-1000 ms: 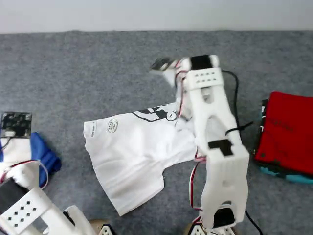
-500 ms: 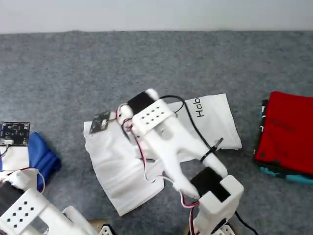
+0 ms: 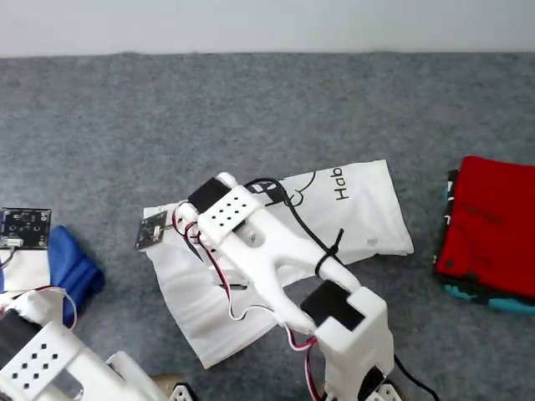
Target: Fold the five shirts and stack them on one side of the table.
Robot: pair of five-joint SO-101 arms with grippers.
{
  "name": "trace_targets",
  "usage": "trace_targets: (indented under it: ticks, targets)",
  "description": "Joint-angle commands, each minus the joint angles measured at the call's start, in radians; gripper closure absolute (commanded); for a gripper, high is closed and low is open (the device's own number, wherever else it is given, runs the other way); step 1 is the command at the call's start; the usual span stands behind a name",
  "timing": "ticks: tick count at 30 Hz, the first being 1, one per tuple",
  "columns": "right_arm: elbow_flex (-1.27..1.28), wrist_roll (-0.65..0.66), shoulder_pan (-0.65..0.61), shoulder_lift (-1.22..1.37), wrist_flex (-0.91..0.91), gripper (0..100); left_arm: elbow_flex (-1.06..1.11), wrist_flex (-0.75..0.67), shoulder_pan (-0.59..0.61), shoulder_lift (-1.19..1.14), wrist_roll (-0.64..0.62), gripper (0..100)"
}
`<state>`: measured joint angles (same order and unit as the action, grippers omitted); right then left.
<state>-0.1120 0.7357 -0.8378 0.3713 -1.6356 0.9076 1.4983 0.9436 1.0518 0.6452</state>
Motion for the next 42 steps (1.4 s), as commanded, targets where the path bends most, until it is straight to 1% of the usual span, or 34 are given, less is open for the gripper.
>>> trace_targets:
  ticks: [1, 7, 14, 16, 19, 24, 30, 33, 36, 38, 40, 42]
  targets:
    - [-0.008, -0.008, -0.007, 0.015, 0.008, 81.8, -0.004, 0.003, 0.008, 0.011, 0.008, 98]
    - [-0.009, 0.0, -0.018, 0.022, -0.016, 99.1, -0.002, 0.0, 0.005, 0.011, 0.008, 98]
    - [-0.012, 0.002, -0.013, 0.021, -0.019, 98.8, 0.027, 0.0, 0.005, 0.012, 0.008, 98]
    - [-0.048, 0.002, -0.002, 0.021, -0.044, 98.8, 0.024, 0.0, 0.006, 0.012, 0.008, 98]
    - [-0.147, 0.0, 0.045, 0.021, -0.081, 98.8, 0.021, 0.0, 0.003, 0.012, 0.008, 98]
    - [-0.295, 0.0, 0.162, 0.031, -0.094, 98.8, 0.021, 0.0, 0.003, 0.012, 0.008, 98]
    - [-0.299, 0.0, 0.232, 0.059, -0.071, 98.8, 0.021, -0.003, 0.003, 0.012, 0.008, 98]
    - [-0.302, -0.005, 0.239, 0.116, -0.071, 98.7, 0.027, -0.023, 0.003, 0.012, 0.008, 98]
    - [-0.304, -0.008, 0.237, 0.165, -0.077, 95.4, 0.022, -0.023, 0.002, 0.012, 0.008, 98]
    - [-0.305, -0.025, 0.236, 0.182, -0.081, 89.1, 0.022, -0.023, 0.002, 0.012, 0.008, 98]
    - [-0.305, -0.074, 0.236, 0.182, -0.081, 81.4, 0.024, -0.023, 0.002, 0.012, 0.008, 98]
    - [-0.336, -0.11, 0.237, 0.182, -0.097, 75.7, 0.022, -0.023, 0.002, 0.012, 0.008, 98]
